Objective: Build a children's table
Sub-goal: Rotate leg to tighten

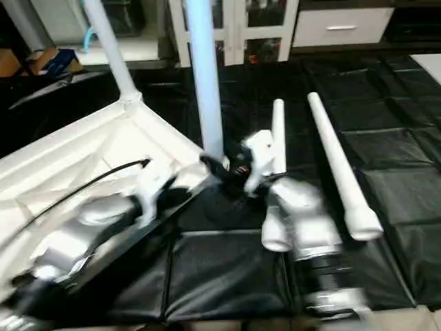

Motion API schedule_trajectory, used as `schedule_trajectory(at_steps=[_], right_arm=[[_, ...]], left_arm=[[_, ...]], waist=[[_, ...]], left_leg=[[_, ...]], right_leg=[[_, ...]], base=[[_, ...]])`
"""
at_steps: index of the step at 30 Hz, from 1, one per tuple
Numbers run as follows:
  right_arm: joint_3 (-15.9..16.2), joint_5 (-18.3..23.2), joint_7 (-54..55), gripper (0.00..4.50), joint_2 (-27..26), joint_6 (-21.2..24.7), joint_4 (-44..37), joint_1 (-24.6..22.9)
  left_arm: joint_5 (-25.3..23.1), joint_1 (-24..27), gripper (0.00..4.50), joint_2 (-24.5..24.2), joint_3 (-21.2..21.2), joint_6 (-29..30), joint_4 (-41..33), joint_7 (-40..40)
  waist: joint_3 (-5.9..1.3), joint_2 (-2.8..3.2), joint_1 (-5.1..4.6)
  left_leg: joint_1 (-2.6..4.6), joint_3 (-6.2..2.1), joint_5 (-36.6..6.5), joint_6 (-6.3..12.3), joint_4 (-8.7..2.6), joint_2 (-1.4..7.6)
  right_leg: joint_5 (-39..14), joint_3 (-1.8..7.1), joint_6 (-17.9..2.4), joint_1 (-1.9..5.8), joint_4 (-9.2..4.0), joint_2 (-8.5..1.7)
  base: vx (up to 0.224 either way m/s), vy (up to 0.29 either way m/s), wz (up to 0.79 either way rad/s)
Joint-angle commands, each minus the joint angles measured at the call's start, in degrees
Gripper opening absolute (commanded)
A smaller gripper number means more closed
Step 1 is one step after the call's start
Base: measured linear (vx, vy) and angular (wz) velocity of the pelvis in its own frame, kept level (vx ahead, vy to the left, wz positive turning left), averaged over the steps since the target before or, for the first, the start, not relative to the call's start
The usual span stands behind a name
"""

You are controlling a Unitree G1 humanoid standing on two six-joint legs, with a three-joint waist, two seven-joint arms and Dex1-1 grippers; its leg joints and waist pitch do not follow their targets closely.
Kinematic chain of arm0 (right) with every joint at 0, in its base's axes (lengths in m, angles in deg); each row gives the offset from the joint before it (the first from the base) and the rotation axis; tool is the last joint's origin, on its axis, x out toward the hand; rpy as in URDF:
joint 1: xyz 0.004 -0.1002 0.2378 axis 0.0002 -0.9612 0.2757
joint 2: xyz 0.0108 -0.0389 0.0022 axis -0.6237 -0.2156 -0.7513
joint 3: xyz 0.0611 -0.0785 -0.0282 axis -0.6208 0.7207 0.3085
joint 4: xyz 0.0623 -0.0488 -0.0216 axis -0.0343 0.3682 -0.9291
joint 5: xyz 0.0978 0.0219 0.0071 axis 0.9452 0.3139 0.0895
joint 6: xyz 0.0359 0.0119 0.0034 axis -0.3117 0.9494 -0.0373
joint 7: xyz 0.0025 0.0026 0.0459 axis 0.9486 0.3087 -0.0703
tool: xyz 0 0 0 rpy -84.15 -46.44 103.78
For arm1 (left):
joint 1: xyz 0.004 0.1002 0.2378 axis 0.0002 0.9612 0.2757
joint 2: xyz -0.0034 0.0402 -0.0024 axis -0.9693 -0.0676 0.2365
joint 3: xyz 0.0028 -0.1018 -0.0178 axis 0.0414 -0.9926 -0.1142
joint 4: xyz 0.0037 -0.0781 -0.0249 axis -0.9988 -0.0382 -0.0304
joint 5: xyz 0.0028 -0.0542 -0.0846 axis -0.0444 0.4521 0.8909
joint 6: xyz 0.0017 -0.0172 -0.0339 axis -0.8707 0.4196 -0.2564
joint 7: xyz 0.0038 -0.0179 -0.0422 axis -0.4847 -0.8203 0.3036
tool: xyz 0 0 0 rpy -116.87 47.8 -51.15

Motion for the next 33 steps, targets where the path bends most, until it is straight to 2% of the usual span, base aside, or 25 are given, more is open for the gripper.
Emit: schedule_trajectory(at_steps=[1,2,3,4,5,6,7,9,10,11,13,15,20,24,25,27,30,33], right_arm=[[1.9,1.1,-4.5,3.36,0.4,0.6,-2.2,0.5],[2.5,-0.4,-9.0,3.36,4.5,-0.3,-1.6,0.0],[2.5,-0.4,-9.1,3.36,4.6,-0.3,-1.6,0.0],[2.7,-0.9,-11.5,3.36,6.8,-0.6,-1.0,-0.1],[2.9,-0.9,-12.4,3.36,7.5,-0.6,-0.9,-0.2],[2.9,-0.9,-12.4,3.36,7.5,-0.6,-0.9,-0.2],[3.6,-0.7,-14.9,3.36,9.1,0.0,-1.3,-0.5],[4.3,-0.3,-17.1,3.36,10.6,0.9,-2.1,-0.8],[5.1,0.3,-19.8,3.36,12.2,1.8,-2.8,-1.1],[5.3,0.4,-20.7,3.36,12.6,2.0,-2.9,-1.2],[5.2,0.3,-21.1,3.36,12.6,1.7,-2.6,-1.0],[5.1,0.4,-21.2,3.36,12.5,1.6,-2.3,-0.9],[5.4,-1.0,-19.3,3.36,10.0,-1.8,0.3,-0.5],[5.7,-1.2,-19.7,3.36,9.6,-1.7,1.0,-0.3],[5.7,-1.2,-19.9,3.10,9.6,-1.6,1.0,-0.3],[5.7,-1.2,-20.2,3.10,9.7,-1.5,1.1,-0.4],[5.6,-1.1,-20.8,2.69,9.9,-1.6,1.1,-0.5],[5.5,-0.8,-21.4,2.55,10.1,-1.6,1.1,-0.8]], left_arm=[[0.1,2.3,0.00,-1.1,3.1,3.3,1.3,3.0],[1.1,3.7,0.00,-3.4,3.3,3.3,-0.6,5.6],[1.1,3.8,0.00,-3.4,3.3,3.3,-0.7,5.7],[2.1,4.6,0.00,-4.9,3.5,3.3,-1.9,7.5],[2.5,4.8,0.00,-5.4,3.7,3.4,-2.5,8.2],[2.5,4.8,0.00,-5.4,3.7,3.4,-2.5,8.2],[2.8,5.3,0.00,-6.2,4.0,3.2,-3.3,9.4],[3.1,5.7,0.00,-6.8,3.9,3.3,-4.0,10.1],[3.3,6.0,0.00,-7.5,4.0,3.4,-4.8,10.9],[3.4,6.1,0.00,-7.7,3.9,3.6,-5.1,11.2],[3.5,6.2,0.00,-8.0,3.9,3.8,-5.5,11.6],[3.6,6.2,0.00,-8.2,3.9,3.8,-5.6,11.8],[4.3,6.4,0.00,-8.6,4.7,4.5,-7.0,13.0],[4.6,6.5,0.00,-8.8,5.3,4.8,-7.5,13.8],[4.5,6.5,0.00,-8.8,5.3,4.8,-7.6,13.8],[4.6,6.5,0.00,-8.8,5.4,4.9,-7.6,13.7],[4.5,6.5,0.00,-8.9,5.4,5.0,-7.5,13.8],[4.4,6.6,0.00,-8.9,5.4,4.9,-7.5,13.9]], waist=[[-4.03,-0.54,0.52],[-4.13,-0.89,0.73],[-4.20,-0.79,0.86],[-4.12,-0.96,1.29],[-4.06,-1.06,1.51],[-3.85,-1.09,1.59],[-3.79,-1.16,1.64],[-3.66,-1.08,1.69],[-3.44,-1.06,1.72],[-3.30,-1.00,1.76],[-3.01,-1.03,1.54],[-3.15,-1.05,1.43],[-3.48,-1.03,1.31],[-3.79,-0.92,1.58],[-3.87,-0.93,1.69],[-3.88,-0.93,1.77],[-3.84,-0.96,1.85],[-3.92,-0.92,1.84]], left_leg=[[1.03,-1.59,-2.9,9.49,-3.56,3.63],[0.93,-1.66,-1.1,10.12,-3.43,3.55],[0.77,-1.63,0.5,10.98,-3.21,3.47],[0.71,-1.49,2.4,12.76,-2.87,3.34],[0.83,-1.43,2.3,13.08,-2.85,3.41],[0.65,-1.42,1.7,13.30,-2.83,3.45],[0.75,-1.49,0.0,13.00,-2.95,3.57],[0.88,-1.54,-1.5,12.35,-3.11,3.72],[1.08,-1.63,-4.4,10.79,-3.44,3.90],[1.20,-1.62,-5.7,10.20,-3.60,3.95],[1.33,-1.65,-10.1,7.48,-4.10,4.04],[1.54,-1.59,-10.7,6.37,-4.12,3.96],[1.29,-1.56,-8.3,6.88,-3.91,3.81],[1.23,-1.52,-4.9,8.47,-3.54,3.74],[1.18,-1.53,-3.9,9.01,-3.43,3.73],[1.13,-1.54,-3.4,9.52,-3.36,3.73],[1.12,-1.56,-4.4,9.37,-3.40,3.75],[1.15,-1.61,-4.5,9.05,-3.37,3.76]], right_leg=[[-1.9,1.65,-16.4,2.48,-1.57,-2.70],[0.0,1.55,-16.8,2.73,-1.35,-2.68],[1.7,1.58,-17.3,2.78,-1.06,-2.78],[3.0,1.62,-18.0,2.74,-0.88,-2.81],[2.6,1.67,-18.1,2.63,-0.92,-2.86],[1.0,1.77,-17.9,2.68,-0.93,-2.96],[-2.0,1.64,-17.6,2.71,-1.11,-2.93],[-4.8,1.63,-17.2,2.69,-1.36,-2.88],[-8.9,1.59,-16.6,2.64,-1.72,-2.74],[-10.3,1.63,-16.4,2.58,-1.91,-2.69],[-14.5,1.81,-15.5,2.50,-2.32,-2.73],[-14.4,1.95,-15.2,2.35,-2.40,-2.67],[-11.2,1.99,-15.6,2.51,-2.05,-2.70],[-6.7,1.91,-16.7,2.64,-1.53,-2.65],[-5.7,1.86,-16.8,2.68,-1.39,-2.63],[-5.6,1.81,-16.9,2.74,-1.35,-2.66],[-7.1,1.78,-16.8,2.81,-1.46,-2.72],[-7.5,1.78,-16.7,2.83,-1.44,-2.67]], base=[[0.083,-0.026,0.01],[0.069,-0.023,0.01],[0.000,0.000,0.00],[0.000,0.000,0.00],[0.000,0.000,0.00],[0.000,0.000,0.00],[0.000,0.000,0.00],[0.000,0.000,0.00],[0.000,0.000,0.00],[0.000,0.000,0.00],[0.000,0.000,0.00],[0.000,0.000,0.00],[0.000,0.000,0.00],[0.000,0.000,0.00],[0.000,0.000,0.00],[0.000,0.000,0.00],[0.000,0.000,0.00],[0.000,0.000,0.00]])
